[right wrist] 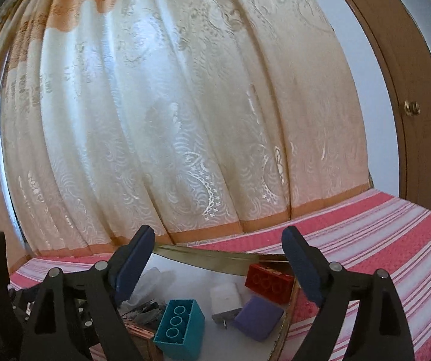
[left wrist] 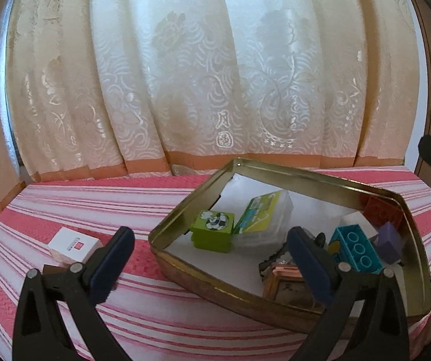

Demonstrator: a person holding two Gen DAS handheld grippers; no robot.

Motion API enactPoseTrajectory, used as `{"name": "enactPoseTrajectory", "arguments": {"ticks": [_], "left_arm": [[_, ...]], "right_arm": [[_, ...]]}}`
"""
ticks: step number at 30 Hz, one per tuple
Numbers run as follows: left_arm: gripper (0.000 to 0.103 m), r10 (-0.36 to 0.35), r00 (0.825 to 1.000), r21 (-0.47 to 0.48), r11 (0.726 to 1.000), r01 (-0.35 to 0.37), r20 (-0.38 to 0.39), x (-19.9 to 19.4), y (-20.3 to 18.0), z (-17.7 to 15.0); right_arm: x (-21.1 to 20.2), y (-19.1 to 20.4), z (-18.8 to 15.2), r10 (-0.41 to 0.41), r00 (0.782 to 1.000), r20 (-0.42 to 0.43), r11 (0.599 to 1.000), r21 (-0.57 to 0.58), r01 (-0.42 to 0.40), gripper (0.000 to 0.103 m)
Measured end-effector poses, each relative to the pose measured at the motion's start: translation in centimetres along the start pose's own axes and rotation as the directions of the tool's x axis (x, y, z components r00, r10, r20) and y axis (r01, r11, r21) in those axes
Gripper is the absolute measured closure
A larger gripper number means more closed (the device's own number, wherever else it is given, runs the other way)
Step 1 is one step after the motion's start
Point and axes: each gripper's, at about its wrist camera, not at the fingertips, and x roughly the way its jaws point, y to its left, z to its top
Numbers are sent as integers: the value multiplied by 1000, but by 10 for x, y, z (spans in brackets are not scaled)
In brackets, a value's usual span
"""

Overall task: Organize rigid objects
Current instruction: 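Withdraw both tools from the tray toward the brown stick and white box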

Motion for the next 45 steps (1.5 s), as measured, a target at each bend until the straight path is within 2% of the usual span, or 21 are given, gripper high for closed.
{"name": "enactPoseTrajectory", "arguments": {"ticks": [5,14,21,29,35,41,45], "left_arm": [[0,-7,1000,16,1000,7,-2,-3,-2,0],[0,-53,998,-15,998,53,-33,-5,9,-5],[0,-30,999,13,999,30,-29,-7,28,-9],[0,-13,998,18,1000,14,-62,-3,60,-12],[0,-24,994,11,1000,25,-105,5,84,-16],[0,-57,984,50,997,66,-169,17,108,-21],[0,-131,960,73,986,153,-247,28,130,-28]], "right_arm": [[-1,7,-6,-21,1000,8,999,-38,21,15],[-16,-4,-8,-83,996,22,996,27,83,15],[-23,4,-12,-77,997,-4,997,29,77,15],[-28,29,-21,-56,998,-22,998,39,57,15],[-24,56,-29,-8,998,-64,999,39,10,15],[-19,81,-38,33,993,-117,999,43,-28,15],[-13,97,-43,59,985,-164,998,44,-52,15]]}}
